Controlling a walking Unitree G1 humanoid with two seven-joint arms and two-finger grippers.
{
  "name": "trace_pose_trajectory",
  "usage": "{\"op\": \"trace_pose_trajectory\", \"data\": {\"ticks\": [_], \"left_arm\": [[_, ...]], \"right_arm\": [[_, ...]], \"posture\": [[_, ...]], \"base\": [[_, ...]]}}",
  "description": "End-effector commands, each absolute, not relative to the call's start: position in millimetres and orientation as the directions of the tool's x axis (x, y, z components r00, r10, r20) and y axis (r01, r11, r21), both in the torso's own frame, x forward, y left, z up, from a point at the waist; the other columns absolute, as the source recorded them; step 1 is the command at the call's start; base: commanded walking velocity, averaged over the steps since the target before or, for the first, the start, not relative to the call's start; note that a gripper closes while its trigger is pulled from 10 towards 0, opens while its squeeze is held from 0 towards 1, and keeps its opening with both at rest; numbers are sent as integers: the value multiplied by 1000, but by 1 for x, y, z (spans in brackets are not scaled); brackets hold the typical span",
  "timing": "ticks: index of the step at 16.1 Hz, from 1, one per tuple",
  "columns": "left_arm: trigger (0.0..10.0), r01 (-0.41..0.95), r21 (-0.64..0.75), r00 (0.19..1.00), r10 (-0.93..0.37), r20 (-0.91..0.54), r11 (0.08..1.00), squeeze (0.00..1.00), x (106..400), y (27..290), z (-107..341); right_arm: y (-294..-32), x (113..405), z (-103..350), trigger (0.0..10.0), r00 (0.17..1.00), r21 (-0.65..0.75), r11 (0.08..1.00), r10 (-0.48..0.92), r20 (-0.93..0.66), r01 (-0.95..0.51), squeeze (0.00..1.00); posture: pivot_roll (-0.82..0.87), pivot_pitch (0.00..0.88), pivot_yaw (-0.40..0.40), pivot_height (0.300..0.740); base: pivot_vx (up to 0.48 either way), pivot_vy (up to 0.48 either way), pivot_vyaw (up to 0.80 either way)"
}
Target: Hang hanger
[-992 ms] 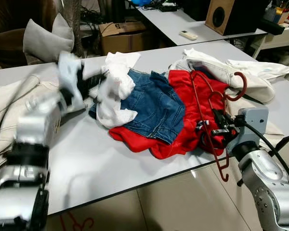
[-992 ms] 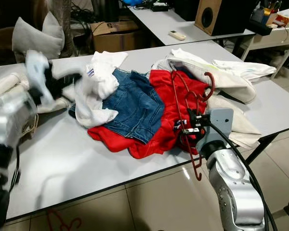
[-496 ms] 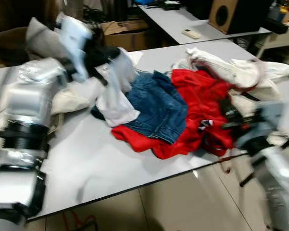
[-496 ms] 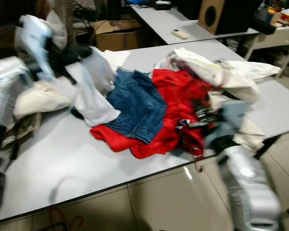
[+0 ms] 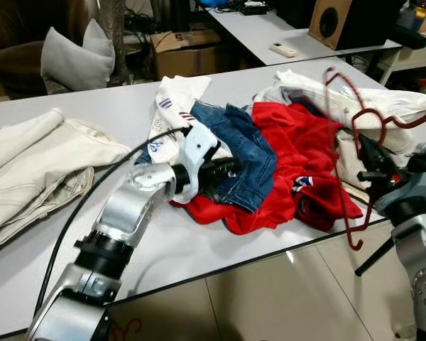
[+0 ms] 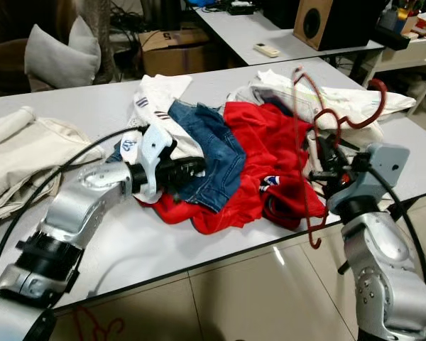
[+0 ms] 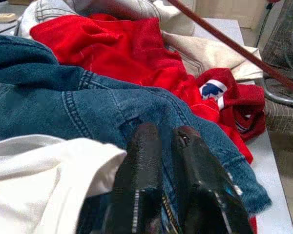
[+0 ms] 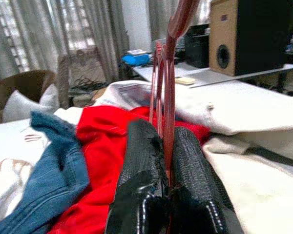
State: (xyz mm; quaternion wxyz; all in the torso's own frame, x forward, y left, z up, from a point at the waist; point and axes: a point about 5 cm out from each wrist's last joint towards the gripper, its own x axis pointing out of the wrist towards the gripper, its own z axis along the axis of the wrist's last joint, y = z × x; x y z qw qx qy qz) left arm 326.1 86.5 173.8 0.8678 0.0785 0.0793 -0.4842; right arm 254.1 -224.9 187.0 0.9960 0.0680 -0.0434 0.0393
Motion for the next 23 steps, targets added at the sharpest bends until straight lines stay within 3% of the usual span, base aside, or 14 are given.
{"op": "trace_pose_trajectory", "data": {"ticks": [1, 3, 5, 7, 8, 9, 12, 18, 21, 23], "left_arm": [[10000, 858, 69, 511, -837, -193, 508, 1000, 325, 90, 182], [10000, 868, 86, 495, -846, -196, 488, 1000, 321, 103, 188], [10000, 750, 160, 661, -726, -190, 642, 1000, 339, 133, 195], [10000, 632, 268, 774, -579, -257, 727, 1000, 354, 161, 190], [10000, 615, 309, 788, -545, -287, 726, 549, 355, 167, 187], [10000, 612, 345, 789, -517, -333, 712, 0, 356, 173, 180], [10000, 639, 369, 764, -501, -407, 675, 0, 356, 177, 159], [10000, 624, 459, 779, -462, -424, 632, 0, 366, 177, 143], [10000, 522, 557, 852, -367, -372, 646, 0, 380, 181, 147], [10000, 510, 548, 858, -348, -378, 663, 0, 382, 183, 146]], "right_arm": [[-222, 254, 187, 10000, 993, 119, 989, 78, 86, -88, 0], [-217, 255, 184, 10000, 993, 121, 987, 93, 77, -102, 0], [-215, 256, 184, 10000, 993, 128, 987, 91, 76, -100, 0], [-214, 256, 183, 10000, 993, 128, 987, 90, 75, -99, 0], [-214, 256, 183, 10000, 993, 128, 987, 90, 75, -100, 0], [-213, 256, 182, 10000, 993, 127, 987, 92, 74, -101, 0], [-211, 255, 181, 10000, 993, 124, 987, 92, 72, -100, 0], [-206, 255, 180, 10000, 993, 122, 987, 98, 70, -106, 0], [-204, 255, 180, 10000, 992, 119, 987, 103, 71, -111, 0], [-204, 254, 180, 10000, 992, 118, 987, 103, 70, -111, 0]], "posture": [[-127, 0, 19, 740], [-119, 0, 18, 740], [-119, 0, 20, 740], [-120, 0, 22, 740], [-120, 0, 22, 740], [-121, 0, 25, 740], [-127, 0, 32, 740], [-132, 0, 38, 740], [-140, 0, 40, 740], [-140, 0, 40, 740]], "base": [[0, 0, 0], [0, 0, 0], [0, 0, 0], [0, 0, 0], [0, 0, 0], [0, 0, 0], [0, 0, 0], [0, 0, 0], [0, 0, 0], [0, 0, 0]]}}
